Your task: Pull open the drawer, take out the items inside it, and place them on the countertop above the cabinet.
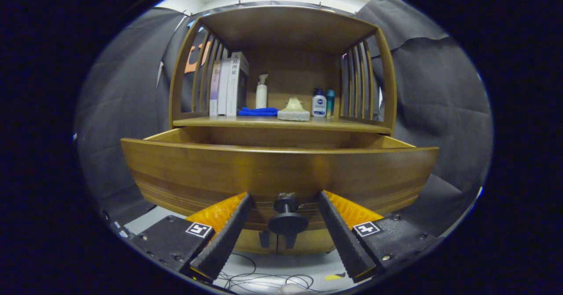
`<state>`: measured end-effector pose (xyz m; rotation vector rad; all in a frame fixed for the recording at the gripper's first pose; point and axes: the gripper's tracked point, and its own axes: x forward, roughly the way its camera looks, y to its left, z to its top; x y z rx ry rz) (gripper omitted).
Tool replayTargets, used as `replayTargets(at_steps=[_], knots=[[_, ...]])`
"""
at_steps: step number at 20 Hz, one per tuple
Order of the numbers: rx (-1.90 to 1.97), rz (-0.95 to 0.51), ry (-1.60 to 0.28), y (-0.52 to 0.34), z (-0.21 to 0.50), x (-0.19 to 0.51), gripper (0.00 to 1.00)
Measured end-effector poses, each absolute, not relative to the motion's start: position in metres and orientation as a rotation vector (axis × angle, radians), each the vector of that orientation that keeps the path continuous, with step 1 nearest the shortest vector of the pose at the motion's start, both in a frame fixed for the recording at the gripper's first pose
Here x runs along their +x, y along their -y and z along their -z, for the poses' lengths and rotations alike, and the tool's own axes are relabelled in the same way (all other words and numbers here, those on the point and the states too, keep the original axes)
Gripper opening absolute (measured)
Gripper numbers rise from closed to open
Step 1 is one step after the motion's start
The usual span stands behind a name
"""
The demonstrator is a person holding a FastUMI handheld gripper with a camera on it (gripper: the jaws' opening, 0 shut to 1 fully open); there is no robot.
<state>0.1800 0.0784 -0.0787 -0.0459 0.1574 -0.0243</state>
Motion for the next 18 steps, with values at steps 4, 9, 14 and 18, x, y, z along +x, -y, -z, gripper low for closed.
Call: replayTargets(at_steps=[4,9,14,18], knots=[[-0.046,0.040,-0.155,-0.086,0.078,0.205,1.00],[-0.047,0.042,-0.144,-0.086,0.075,0.211,1.00],[-0.050,0.045,-0.148,-0.086,0.073,0.221,1.00],[-0.050,0.045,-0.153,-0.091,0.072,0.264,1.00]])
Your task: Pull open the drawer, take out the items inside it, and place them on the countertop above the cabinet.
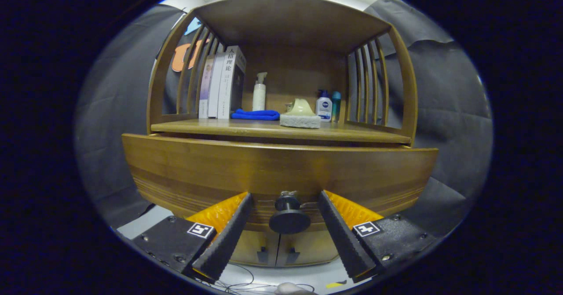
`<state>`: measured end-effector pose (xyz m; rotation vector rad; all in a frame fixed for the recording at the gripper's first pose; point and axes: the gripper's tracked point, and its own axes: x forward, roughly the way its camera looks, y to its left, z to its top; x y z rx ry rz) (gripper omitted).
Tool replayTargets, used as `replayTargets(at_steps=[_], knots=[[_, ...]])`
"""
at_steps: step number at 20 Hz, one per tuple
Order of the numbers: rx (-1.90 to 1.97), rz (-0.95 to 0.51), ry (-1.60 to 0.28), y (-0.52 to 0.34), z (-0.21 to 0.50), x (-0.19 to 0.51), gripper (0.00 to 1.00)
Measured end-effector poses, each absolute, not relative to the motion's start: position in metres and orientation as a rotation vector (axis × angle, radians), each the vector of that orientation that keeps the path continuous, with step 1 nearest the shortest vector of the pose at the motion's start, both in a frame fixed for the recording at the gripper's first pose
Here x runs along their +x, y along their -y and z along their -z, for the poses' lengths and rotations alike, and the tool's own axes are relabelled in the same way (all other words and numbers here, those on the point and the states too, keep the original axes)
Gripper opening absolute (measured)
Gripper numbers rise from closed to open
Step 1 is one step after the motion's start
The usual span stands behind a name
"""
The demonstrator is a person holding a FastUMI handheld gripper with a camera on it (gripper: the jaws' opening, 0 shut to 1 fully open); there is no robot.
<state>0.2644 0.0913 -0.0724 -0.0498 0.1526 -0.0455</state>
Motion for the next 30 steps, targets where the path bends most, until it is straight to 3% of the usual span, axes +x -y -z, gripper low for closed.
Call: replayTargets(at_steps=[21,25,30], knots=[[-0.025,0.018,-0.208,-0.092,0.072,0.314,0.99],[-0.019,-0.011,-0.170,-0.082,0.042,0.285,1.00],[-0.004,-0.002,-0.093,-0.056,0.000,0.192,0.99]])
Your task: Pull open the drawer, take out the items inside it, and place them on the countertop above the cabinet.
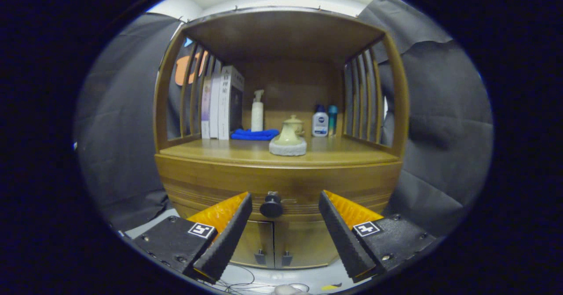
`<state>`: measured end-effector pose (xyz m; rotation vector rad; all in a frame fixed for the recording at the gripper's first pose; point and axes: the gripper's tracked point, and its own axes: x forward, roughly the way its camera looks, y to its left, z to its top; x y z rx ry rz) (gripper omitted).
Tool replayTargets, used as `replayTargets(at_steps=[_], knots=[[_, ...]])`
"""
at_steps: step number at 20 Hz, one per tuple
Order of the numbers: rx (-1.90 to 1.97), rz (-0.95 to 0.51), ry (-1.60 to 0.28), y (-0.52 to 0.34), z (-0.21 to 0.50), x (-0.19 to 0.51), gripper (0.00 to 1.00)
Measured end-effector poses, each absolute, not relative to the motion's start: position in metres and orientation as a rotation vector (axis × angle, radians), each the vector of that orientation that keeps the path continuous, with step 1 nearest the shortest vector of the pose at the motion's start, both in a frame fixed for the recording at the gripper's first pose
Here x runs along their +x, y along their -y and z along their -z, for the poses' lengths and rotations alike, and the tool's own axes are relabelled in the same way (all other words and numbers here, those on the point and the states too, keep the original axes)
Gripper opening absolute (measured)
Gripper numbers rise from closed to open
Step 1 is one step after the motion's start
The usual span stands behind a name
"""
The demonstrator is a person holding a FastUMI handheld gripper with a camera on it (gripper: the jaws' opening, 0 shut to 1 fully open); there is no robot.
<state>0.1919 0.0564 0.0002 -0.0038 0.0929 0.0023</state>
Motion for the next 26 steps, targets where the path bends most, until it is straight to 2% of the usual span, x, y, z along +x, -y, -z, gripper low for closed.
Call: replayTargets(at_steps=[5,10,16,26], knots=[[0.096,0.004,-0.021,-0.031,-0.020,0.094,0.99],[0.102,-0.012,-0.003,-0.016,-0.012,0.031,0.99],[0.089,0.003,-0.011,-0.006,0.006,-0.004,0.99],[0.044,-0.042,-0.016,-0.024,0.008,-0.014,0.99]])
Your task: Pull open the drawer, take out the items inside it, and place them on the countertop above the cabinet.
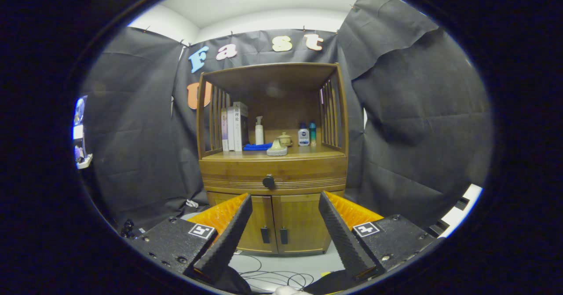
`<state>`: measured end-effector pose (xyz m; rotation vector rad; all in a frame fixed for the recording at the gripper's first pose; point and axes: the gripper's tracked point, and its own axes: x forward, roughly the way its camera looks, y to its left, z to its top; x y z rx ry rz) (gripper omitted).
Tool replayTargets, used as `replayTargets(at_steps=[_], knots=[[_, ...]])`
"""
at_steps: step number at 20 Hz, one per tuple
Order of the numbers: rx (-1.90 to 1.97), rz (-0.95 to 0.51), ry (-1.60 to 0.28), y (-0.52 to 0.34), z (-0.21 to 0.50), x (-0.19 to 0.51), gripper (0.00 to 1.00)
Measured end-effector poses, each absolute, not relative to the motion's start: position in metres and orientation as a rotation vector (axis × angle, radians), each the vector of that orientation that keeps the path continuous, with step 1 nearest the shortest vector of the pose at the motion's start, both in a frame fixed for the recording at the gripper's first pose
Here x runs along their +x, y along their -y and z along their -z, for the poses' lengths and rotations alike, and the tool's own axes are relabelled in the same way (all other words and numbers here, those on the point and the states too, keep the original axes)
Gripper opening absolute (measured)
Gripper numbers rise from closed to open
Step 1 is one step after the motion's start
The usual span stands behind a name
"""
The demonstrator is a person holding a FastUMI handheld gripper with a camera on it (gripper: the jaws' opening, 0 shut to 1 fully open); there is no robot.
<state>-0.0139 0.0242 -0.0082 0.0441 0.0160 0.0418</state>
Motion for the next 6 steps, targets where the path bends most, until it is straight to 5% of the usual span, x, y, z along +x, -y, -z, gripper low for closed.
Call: replayTargets(at_steps=[6], knots=[[0.046,-0.037,-0.030,-0.0209,0.0147,-0.0129,0.99]])
